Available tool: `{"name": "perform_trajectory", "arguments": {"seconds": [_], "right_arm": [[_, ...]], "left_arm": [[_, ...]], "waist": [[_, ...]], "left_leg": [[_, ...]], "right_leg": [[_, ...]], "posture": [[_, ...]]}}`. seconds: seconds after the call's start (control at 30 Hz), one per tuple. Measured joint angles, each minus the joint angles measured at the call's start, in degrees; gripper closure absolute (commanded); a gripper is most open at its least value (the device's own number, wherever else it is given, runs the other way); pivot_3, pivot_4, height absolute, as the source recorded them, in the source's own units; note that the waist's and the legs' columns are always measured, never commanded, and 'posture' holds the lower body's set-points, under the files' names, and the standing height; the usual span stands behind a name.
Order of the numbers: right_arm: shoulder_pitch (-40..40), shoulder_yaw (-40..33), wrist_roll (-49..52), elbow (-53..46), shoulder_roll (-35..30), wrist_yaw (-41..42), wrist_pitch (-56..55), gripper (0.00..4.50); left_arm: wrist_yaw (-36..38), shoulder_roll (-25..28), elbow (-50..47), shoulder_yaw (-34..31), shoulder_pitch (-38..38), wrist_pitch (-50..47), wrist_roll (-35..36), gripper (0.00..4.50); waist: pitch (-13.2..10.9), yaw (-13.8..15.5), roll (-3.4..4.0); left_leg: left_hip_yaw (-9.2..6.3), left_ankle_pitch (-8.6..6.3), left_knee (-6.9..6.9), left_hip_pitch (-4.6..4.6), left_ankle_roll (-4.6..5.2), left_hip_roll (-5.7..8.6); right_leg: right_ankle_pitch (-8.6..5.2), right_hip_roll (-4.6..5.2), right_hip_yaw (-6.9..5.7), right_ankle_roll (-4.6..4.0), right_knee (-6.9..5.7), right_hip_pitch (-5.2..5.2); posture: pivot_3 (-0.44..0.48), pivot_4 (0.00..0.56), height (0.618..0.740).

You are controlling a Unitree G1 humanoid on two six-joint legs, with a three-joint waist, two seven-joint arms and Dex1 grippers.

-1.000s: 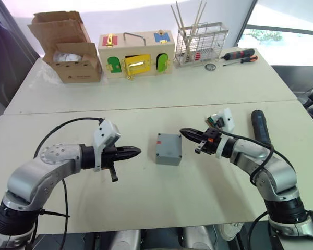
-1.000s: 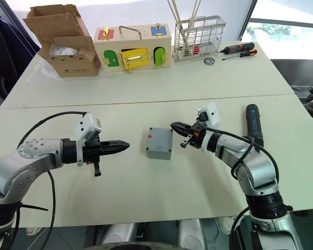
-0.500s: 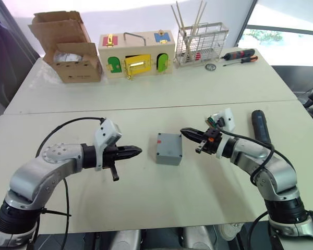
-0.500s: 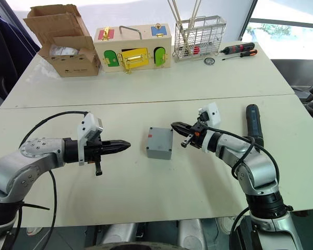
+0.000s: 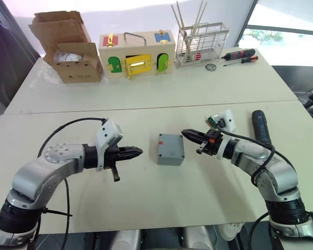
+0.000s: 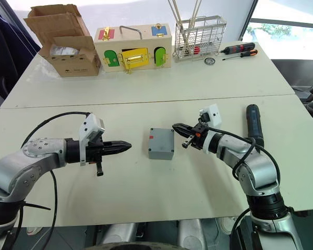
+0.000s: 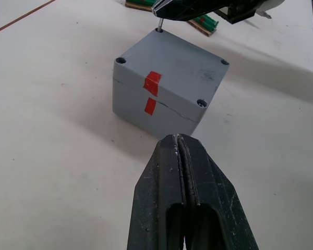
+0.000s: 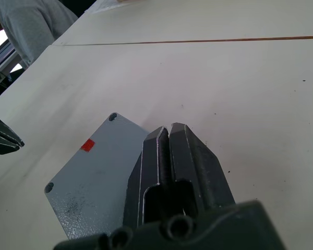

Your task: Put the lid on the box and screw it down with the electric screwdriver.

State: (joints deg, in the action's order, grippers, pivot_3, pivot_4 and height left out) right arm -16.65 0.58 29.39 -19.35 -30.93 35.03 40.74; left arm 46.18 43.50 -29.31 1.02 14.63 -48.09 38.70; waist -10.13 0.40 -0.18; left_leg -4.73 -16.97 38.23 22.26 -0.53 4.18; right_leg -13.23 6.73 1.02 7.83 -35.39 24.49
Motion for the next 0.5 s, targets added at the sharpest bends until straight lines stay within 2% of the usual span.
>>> {"name": "perform_trajectory", "arguments": {"seconds": [0.17,0.2,0.27,0.43,0.5], "right_arm": [[-0.42,1.39,-1.21,-0.11,-0.07,0.75,-0.50,4.43],[-0.45,1.49,-1.30,-0.11,-0.07,0.88,-0.51,4.20],[-0.56,1.55,-1.62,-0.11,-0.35,1.36,-0.37,3.55],[-0.56,1.62,-1.63,-0.14,-1.81,2.62,0.16,1.01],[-0.55,1.48,-1.57,-0.47,-2.32,2.73,0.47,0.25]], "left_arm": [[-0.01,-0.50,0.03,0.24,0.79,0.08,-0.31,4.50],[-0.02,-0.65,0.04,0.29,0.79,0.08,-0.43,4.50],[-0.02,-0.85,0.03,0.29,0.80,0.08,-0.47,4.50],[-0.02,-1.48,0.05,0.36,0.91,0.08,-0.54,4.50],[0.02,-2.03,0.26,0.54,1.19,0.11,-0.64,4.50]], "waist": [[0.00,-0.04,0.00],[0.00,-0.04,0.00],[0.00,-0.01,0.00],[0.00,-0.01,0.00],[0.00,0.01,0.00]], "left_leg": [[0.00,0.01,0.00,0.00,-0.01,0.00],[0.00,0.01,0.00,0.00,-0.02,0.00],[0.00,0.01,0.00,0.00,-0.01,0.00],[0.00,0.01,0.00,0.00,-0.01,0.00],[0.00,0.01,0.00,0.00,-0.01,0.00]], "right_leg": [[0.00,0.00,0.00,0.00,0.00,0.00],[0.00,0.00,0.00,0.00,0.00,0.00],[0.00,0.00,0.00,0.00,0.00,0.00],[0.00,0.00,0.00,0.00,0.00,0.00],[0.00,0.00,0.00,0.00,0.00,0.00]], "posture": [[0.000,0.150,0.739],[0.000,0.150,0.739],[0.000,0.150,0.739],[0.000,0.150,0.739],[0.000,0.150,0.739]]}}
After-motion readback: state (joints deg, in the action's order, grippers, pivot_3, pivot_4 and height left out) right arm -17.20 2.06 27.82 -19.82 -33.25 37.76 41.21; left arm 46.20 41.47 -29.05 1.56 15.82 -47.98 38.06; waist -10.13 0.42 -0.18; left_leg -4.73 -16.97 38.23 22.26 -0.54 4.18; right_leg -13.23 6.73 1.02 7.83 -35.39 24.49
